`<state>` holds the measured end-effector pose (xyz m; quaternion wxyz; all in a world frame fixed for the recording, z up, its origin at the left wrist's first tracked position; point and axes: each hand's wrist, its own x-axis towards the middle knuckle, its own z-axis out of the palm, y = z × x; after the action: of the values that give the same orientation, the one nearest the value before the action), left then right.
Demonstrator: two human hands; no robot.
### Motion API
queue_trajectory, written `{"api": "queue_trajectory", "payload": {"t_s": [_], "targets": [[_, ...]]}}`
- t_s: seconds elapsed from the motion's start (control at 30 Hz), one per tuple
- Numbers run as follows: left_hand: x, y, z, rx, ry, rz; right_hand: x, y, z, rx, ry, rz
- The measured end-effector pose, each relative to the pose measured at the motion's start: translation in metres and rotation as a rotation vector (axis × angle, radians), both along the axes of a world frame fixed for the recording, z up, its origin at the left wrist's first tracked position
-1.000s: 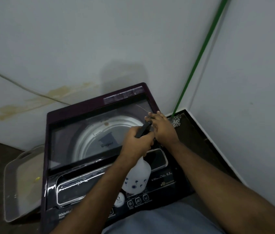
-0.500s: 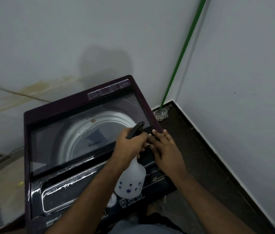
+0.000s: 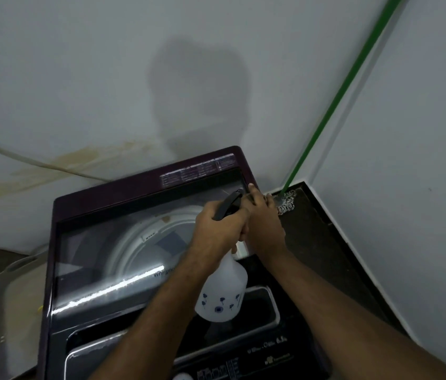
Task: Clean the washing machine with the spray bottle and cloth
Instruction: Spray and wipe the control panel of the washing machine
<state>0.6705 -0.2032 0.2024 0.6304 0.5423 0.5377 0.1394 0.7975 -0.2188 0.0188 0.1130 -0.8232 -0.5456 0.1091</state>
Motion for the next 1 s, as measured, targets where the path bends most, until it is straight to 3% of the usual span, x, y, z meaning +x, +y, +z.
{"api": "queue_trajectory", "payload": {"t_s": [0.1,0.3,0.53,1.0], "targets": [[0.006,0.011,0.0,-0.007,0.003,0.007,0.009,0.022,0.003,-0.003,-0.017,0.007],[0.012,0.049,-0.008,0.001,-0.006,0.079,0.025,0.098,0.026,0.058,0.161,-0.145],[-0.016,0.067,-0.011,0.061,-0.011,0.106,0.021,0.157,0.033,0.193,0.05,-0.132],[-0.174,0.102,-0.017,0.081,-0.003,0.299,-0.177,0.229,0.039,0.203,0.123,0.212]]}}
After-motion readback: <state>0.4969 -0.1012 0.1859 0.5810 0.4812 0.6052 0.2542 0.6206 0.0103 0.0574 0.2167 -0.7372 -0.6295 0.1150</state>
